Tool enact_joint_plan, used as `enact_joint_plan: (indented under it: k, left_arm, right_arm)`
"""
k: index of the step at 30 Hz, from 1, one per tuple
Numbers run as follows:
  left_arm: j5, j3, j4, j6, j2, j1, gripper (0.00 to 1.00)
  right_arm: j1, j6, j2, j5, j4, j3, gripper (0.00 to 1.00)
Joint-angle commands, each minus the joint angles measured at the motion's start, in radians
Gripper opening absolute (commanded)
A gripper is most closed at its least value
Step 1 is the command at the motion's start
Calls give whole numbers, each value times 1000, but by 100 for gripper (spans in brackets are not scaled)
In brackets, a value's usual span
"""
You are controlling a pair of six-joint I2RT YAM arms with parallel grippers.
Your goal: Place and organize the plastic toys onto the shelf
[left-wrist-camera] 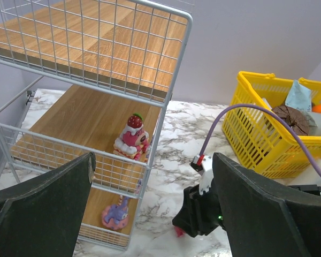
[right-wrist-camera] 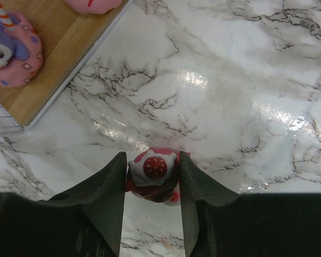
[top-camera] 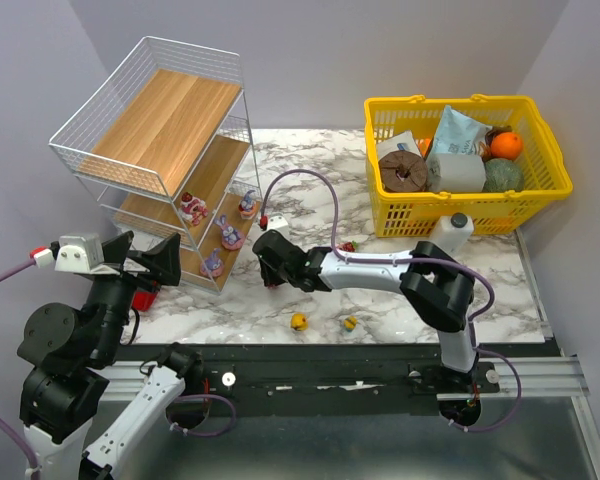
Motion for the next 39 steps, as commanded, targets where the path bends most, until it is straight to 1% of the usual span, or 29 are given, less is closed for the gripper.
enact_joint_plan:
  k: [1, 3, 4, 7, 9, 10, 11, 13, 17, 18, 20, 21, 22, 23, 24, 26, 31, 39]
  left_arm:
    - [1, 8, -9, 9, -2, -6, 99]
    - [-1, 6, -9, 10, -2, -6, 99]
    - [-1, 6, -9, 9, 0, -6, 99]
    - [-2, 8, -9, 10, 0, -6, 99]
    - [-4, 11, -10, 12, 0, -6, 99]
    - [-4, 11, -10, 12, -2, -6, 99]
    - [-4, 11, -10, 13, 0, -6, 99]
    - [-4, 11, -10, 12, 1, -6, 99]
    - [-4, 16, -13, 12, 1, -6, 99]
    - [-4, 14, -15, 12, 1, -6, 99]
    - [-4, 20, -20, 12, 0, -6, 99]
    - [-4, 20, -20, 12, 0, -6, 99]
    - [-2, 22, -20, 12, 0, -6, 99]
    - [-2, 22, -20, 10, 0, -6, 99]
    - [-1, 20, -20, 10, 0, -6, 99]
    - [1, 19, -18, 9, 3, -6, 99]
    - [4, 19, -21, 7, 9, -6, 99]
    - [3, 37, -26, 10, 27, -6, 99]
  right_arm:
    - [0, 22, 46, 51, -57, 69, 33]
    - [-1, 28, 54, 51, -63, 79, 37]
    - [0, 28, 62, 48, -67, 89, 43]
    - [0, 27, 59, 35, -75, 95, 55]
    - [0, 28, 51, 37, -74, 92, 59]
    - [0, 24, 48, 37, -74, 92, 65]
    - [0, 19, 40, 38, -72, 91, 68]
    - [0, 1, 29, 34, -49, 79, 74]
    - [0, -50, -18, 32, 32, 14, 81]
    - [0, -86, -46, 31, 93, -9, 82]
    - [0, -132, -75, 5, 187, -108, 83]
    - [0, -186, -92, -15, 287, -144, 84]
    - [0, -215, -116, -40, 343, -221, 84]
    - [-1, -238, -125, -96, 400, -255, 84]
    - [0, -276, -132, -119, 484, -285, 85]
    - [0, -304, -132, -167, 540, -334, 85]
    - [-9, -337, -98, -225, 624, -359, 85]
    - [-73, -352, -46, -299, 758, -428, 80]
